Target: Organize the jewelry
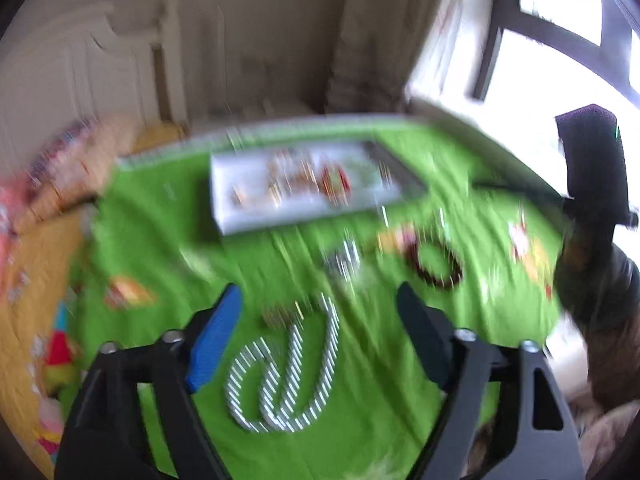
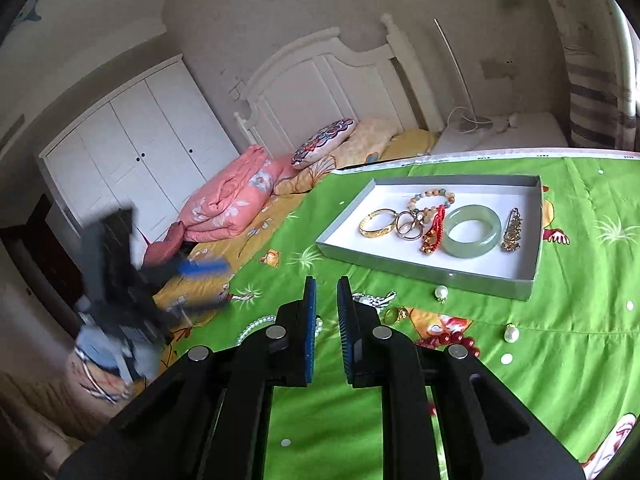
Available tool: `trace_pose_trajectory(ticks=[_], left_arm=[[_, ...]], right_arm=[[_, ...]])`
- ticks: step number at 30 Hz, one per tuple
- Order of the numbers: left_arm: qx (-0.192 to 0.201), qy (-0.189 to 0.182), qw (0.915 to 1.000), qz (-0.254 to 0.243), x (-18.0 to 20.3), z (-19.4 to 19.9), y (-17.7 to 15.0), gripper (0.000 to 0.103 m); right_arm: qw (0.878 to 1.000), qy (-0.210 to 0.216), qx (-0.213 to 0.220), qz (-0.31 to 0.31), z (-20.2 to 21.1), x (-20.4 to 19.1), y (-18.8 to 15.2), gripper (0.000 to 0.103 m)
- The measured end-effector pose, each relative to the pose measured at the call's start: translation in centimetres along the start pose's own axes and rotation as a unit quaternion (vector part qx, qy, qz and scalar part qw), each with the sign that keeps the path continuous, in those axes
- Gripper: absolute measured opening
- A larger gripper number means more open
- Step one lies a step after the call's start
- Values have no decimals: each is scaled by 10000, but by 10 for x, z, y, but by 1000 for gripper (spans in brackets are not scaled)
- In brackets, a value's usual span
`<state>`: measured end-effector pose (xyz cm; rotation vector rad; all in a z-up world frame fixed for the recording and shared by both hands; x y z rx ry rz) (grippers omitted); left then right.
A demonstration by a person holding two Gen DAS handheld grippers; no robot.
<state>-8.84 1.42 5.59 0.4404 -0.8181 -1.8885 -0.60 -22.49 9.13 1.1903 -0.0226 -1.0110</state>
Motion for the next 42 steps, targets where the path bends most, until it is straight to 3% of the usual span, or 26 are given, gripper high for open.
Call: trace_pose_trajectory(ticks=[1,4,5,7,9,10,12,14,15,17,18,20,22,24,27,31,34,42], left_arm=[[-163,60,9997,-159,6,-8,-10,60],[-540,330,9958,-660,24,-31,-42,57],[-671,471,9936,-780,26,-40,-51,50],[-553,548,9930,-888,25,-46,-58,46],[-571,137,9959,-694,24,-47,-59,18],[-560,266,9948,-811,23,-45,-61,7],[-481,226,9954,-795,26,-45,-63,7],[-380,-341,9986,-114,13,-46,-61,6],[-310,-590,9975,213,5,-45,-59,6],[-19,-1283,9855,1106,-18,-41,-51,6],[123,-1590,9761,1473,-25,-40,-44,6],[381,-2015,9603,1891,-36,-30,-31,6],[628,-2243,9503,2065,-40,-17,-15,6],[847,-2425,9436,2087,-40,-2,7,6],[1093,-2513,9419,1944,-33,17,39,6],[1252,-2788,9301,2036,-32,27,68,7],[1400,-2943,9228,2054,-29,34,89,6],[1619,-3022,9178,2005,-38,42,161,7]], right_arm=[[10000,-3,18,-2,0,0,1,15],[9999,-40,-86,67,-4,0,0,16],[9996,-96,-206,166,-7,0,-2,16],[9934,-518,-734,708,-22,-4,-17,16],[9823,-908,-1179,1141,-35,-6,-33,16],[9723,-1170,-1455,1407,-43,-5,-45,17],[9588,-1343,-1877,1659,-56,-1,-64,19],[9414,-1706,-2175,1934,-68,9,-82,23],[9440,-1699,-2013,1985,-68,12,-83,25],[9482,-1547,-1983,1941,-68,13,-86,21],[9503,-1511,-1934,1919,-68,13,-87,16],[9608,-1301,-1814,1645,-67,16,-85,15],[9850,-586,-1525,558,-58,32,-74,15],[9944,151,-987,-353,-42,42,-60,15],[9822,1213,-181,-1425,-20,52,-45,15],[9647,1890,280,-1811,-8,40,-33,15],[9626,2022,491,-1734,-2,25,-16,15],[9641,1899,971,-1580,2,27,39,15]])
Point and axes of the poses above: each gripper's, at about its wrist camera, not at the fingertips, and z roughly against the way its jaws point, x to its right, y to its top, the point moved 3 cm from there along -z, roughly the way its jaws point, and after that the axes turned 3 degrees about x, right-handed, at the moved point
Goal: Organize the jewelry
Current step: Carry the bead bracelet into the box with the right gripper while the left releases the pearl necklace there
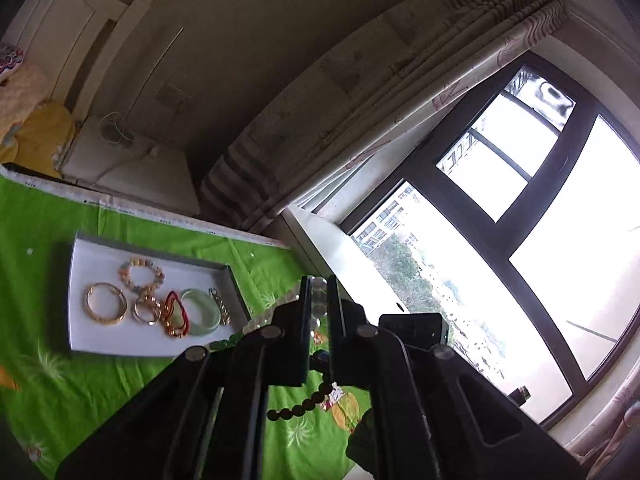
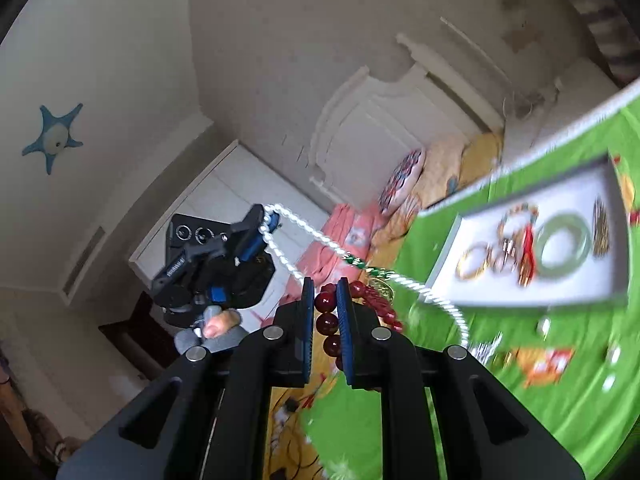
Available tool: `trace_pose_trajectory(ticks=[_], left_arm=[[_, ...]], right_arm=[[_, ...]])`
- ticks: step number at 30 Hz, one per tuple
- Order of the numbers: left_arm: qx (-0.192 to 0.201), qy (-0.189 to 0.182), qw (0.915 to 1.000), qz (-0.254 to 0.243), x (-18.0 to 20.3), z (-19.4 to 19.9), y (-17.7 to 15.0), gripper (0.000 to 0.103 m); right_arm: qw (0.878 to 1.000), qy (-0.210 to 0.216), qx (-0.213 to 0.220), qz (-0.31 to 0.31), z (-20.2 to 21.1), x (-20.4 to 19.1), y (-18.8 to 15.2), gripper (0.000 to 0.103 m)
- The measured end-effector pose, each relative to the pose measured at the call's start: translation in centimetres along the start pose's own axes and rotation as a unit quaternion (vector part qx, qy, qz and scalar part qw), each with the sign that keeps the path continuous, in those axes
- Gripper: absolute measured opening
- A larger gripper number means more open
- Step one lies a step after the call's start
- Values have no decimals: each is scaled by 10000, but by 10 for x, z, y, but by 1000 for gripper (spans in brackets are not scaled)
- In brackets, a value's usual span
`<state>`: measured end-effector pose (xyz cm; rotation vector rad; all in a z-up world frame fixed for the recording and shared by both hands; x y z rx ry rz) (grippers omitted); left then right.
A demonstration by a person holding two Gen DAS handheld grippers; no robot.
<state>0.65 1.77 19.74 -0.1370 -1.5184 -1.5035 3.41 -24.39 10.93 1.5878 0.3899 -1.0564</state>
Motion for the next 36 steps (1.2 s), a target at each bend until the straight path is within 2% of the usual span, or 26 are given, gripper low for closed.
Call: trace_pose_trajectory(ticks=[4,8,11,13,15,16,18,22,23,25,27,28,29,32,33,34,35,36], left_arm=[[53,134,9999,-25,-8,-19,28,7],[79,393,9992,49,-31,-36,46,7],[86,728,9973,38,-53,-45,52,7],[44,1185,9928,-165,-65,-54,52,7],[-106,1813,9821,-506,-78,-72,44,7],[-180,1990,9779,-616,-84,-80,39,7],[-527,2599,9586,-1038,-102,-109,19,7],[-1248,3176,9285,-1467,-143,-155,-29,7],[-1378,3224,9252,-1452,-153,-162,-38,7],[-1504,3202,9264,-1289,-169,-170,-49,8],[-1343,3157,9333,-1061,-179,-166,-49,36],[-1245,3131,9365,-972,-180,-162,-48,65],[-982,3135,9404,-881,-179,-152,-43,76],[-445,3211,9433,-715,-163,-117,-29,85],[-218,3280,9414,-752,-153,-101,-25,88],[0,3446,9346,-877,-141,-85,-22,95],[190,3612,9266,-1032,-125,-73,-18,101],[337,3710,9206,-1174,-114,-62,-18,101]], right_arm=[[9993,-311,141,-123,-14,26,27,15],[9975,-616,75,-339,-34,64,44,15],[9963,-674,-53,-539,-52,89,53,15],[9943,-831,-25,-665,-61,109,58,15],[9904,-1169,0,-742,-67,129,62,15],[9875,-1406,-14,-716,-69,138,61,15],[9765,-2065,-141,-599,-74,164,62,15],[9588,-2762,-276,-603,-72,192,62,16],[9568,-2835,-271,-593,-71,194,62,16],[9536,-2931,-342,-606,-69,196,63,16],[9524,-2938,-494,-647,-66,192,63,16],[9545,-2876,-498,-613,-61,186,64,19],[9564,-2838,-470,-514,-56,177,65,23],[9589,-2807,-409,78,-35,134,68,24],[9576,-2837,-382,328,-29,116,68,24],[9551,-2870,-333,654,-21,95,67,25],[9521,-2907,-278,906,-16,78,66,35],[9433,-3015,-130,1380,-5,50,61,46]])
Point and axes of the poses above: each gripper's, at about its wrist camera, not at the fingertips, and z roughly against the way its jaws point, x to its right, y to its top, the point moved 3 cm from there along -z, roughly the way its jaws point, and after that the axes turned 3 degrees about x, right-handed, at the moved point
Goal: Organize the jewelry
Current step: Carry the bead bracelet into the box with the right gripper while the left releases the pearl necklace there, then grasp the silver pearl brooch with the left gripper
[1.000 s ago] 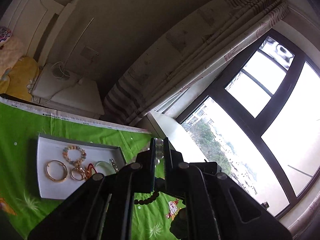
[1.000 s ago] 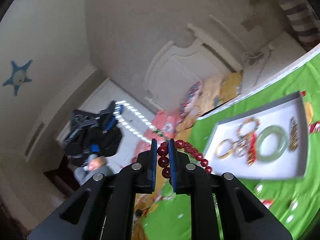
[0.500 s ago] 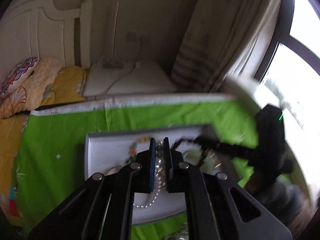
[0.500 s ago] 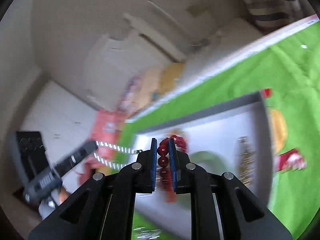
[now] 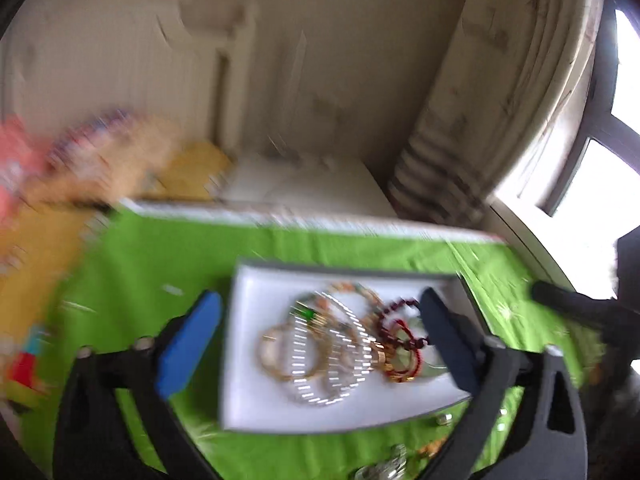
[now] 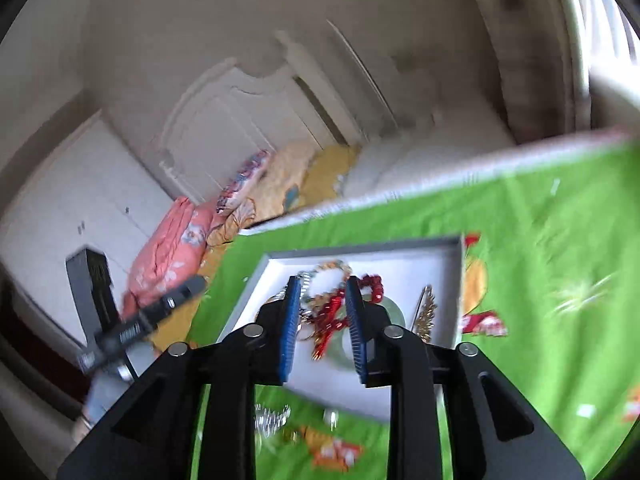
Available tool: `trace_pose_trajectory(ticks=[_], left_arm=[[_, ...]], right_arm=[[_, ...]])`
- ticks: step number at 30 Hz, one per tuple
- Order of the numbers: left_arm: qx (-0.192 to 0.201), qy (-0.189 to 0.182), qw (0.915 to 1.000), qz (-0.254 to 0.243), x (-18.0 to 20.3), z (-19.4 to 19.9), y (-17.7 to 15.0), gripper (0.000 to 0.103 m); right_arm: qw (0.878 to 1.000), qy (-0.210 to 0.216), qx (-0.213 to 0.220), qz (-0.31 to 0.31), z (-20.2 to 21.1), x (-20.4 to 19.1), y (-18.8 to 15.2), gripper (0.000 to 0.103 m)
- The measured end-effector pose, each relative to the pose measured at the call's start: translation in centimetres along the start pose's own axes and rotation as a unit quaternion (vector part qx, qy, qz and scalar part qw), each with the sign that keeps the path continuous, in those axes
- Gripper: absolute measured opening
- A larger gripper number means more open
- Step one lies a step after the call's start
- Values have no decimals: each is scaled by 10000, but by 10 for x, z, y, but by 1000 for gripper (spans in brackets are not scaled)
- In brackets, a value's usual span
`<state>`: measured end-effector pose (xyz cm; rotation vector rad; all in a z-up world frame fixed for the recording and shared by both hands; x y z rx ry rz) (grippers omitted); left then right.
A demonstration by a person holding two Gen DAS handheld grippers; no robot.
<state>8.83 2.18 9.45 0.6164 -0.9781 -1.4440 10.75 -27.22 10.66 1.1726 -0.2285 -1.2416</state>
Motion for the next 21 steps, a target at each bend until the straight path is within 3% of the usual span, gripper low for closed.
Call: trace_pose_trajectory(ticks=[1,2,3,5,9,13,16,21], left_arm=[[243,241,9993,-174,0,24,-2,101],[354,358,9984,-274,1,37,-5,101],[464,451,9972,-376,2,50,-12,101],[405,683,9955,-526,4,63,-29,101],[-143,602,9967,-527,3,65,-75,101],[-740,144,9957,-534,15,53,-119,101],[-993,-141,9868,-1273,39,42,-135,101],[-1514,-791,9607,-2190,62,13,-148,99]], right_arm=[[9990,-165,257,335,18,-12,-3,87],[9950,-361,614,703,36,-24,-8,99],[9869,-577,972,1149,54,-37,-20,99],[9816,-731,875,1530,58,-46,-41,99],[9893,-1027,6,1038,44,-32,-98,99],[9896,-1191,-239,775,41,-18,-132,99],[9884,-1284,-419,693,37,-8,-141,99],[9915,-1122,-525,400,38,7,-146,99]])
Point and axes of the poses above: each gripper's, at about its wrist camera, not at the fingertips, and z roughly against the way its jaws point, x to its right, y to its top, the point moved 3 cm from there along -z, roughly the way its jaws point, and after that the axes turned 3 degrees about x, right-handed, at the moved point
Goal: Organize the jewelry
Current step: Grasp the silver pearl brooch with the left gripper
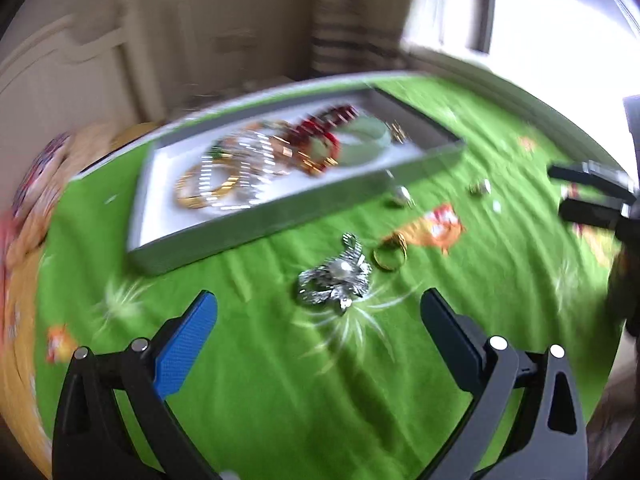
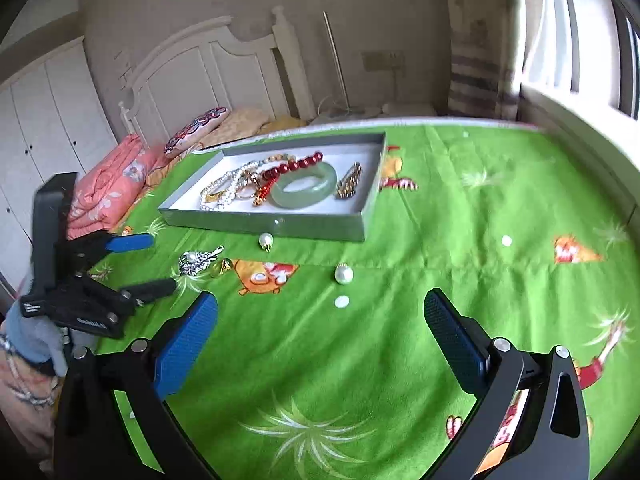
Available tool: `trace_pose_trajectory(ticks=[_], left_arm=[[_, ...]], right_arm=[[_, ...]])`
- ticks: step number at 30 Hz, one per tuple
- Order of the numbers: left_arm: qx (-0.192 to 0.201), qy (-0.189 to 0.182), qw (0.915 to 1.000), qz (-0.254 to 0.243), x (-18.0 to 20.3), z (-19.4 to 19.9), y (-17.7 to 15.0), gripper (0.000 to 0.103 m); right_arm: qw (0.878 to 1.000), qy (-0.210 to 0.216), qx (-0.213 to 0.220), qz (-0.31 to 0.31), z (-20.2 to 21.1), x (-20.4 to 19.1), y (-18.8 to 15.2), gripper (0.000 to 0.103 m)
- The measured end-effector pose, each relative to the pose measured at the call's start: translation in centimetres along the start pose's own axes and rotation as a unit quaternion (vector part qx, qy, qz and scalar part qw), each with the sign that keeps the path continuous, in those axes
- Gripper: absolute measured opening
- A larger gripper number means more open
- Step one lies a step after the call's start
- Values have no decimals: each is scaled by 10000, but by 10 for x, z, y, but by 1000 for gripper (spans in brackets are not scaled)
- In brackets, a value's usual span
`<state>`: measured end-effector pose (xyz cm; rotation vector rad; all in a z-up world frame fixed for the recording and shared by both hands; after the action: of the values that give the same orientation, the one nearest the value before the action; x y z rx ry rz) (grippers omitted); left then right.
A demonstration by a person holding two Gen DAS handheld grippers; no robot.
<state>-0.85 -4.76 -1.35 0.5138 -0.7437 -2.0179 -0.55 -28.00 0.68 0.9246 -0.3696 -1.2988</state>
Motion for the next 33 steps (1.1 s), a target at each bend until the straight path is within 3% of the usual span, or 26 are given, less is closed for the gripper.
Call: trace_pose_trajectory(ticks=[3,9,12,16,19,27,33], left_arm=[[-234,-196,9987,-403,1,-19,5,93],[-258,-756,9956,-493,-3,-31,17,81],[-163,-946,9930,-693,3,-26,17,66],[-44,-896,9941,-613,2,-23,16,34],[-10,-854,9955,-405,-4,-21,14,32],[27,245,9995,182,-7,2,-5,32],[143,319,9966,748,-20,22,-21,32]], right_arm=[[9999,127,-11,51,1,0,-2,99],[9997,230,-21,22,-1,-2,-1,99],[9996,290,-21,-48,-1,-1,0,99],[9996,273,-43,-17,-1,-2,-1,99],[9997,211,-79,113,-3,-7,-1,99],[9942,-51,-538,932,-28,-40,-1,99],[9860,85,-734,1498,-56,-81,8,95]])
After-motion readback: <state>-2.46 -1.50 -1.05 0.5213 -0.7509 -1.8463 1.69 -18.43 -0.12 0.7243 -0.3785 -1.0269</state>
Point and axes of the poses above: each gripper's, at about its wrist camera, not at the fingertips, and z roughly against the way its jaws point, x to its right, y to its top, the point moved 3 cm from there along -z, roughly the way its jaws point, and after that the axes turned 3 degrees about x, right-handed, at the moved point
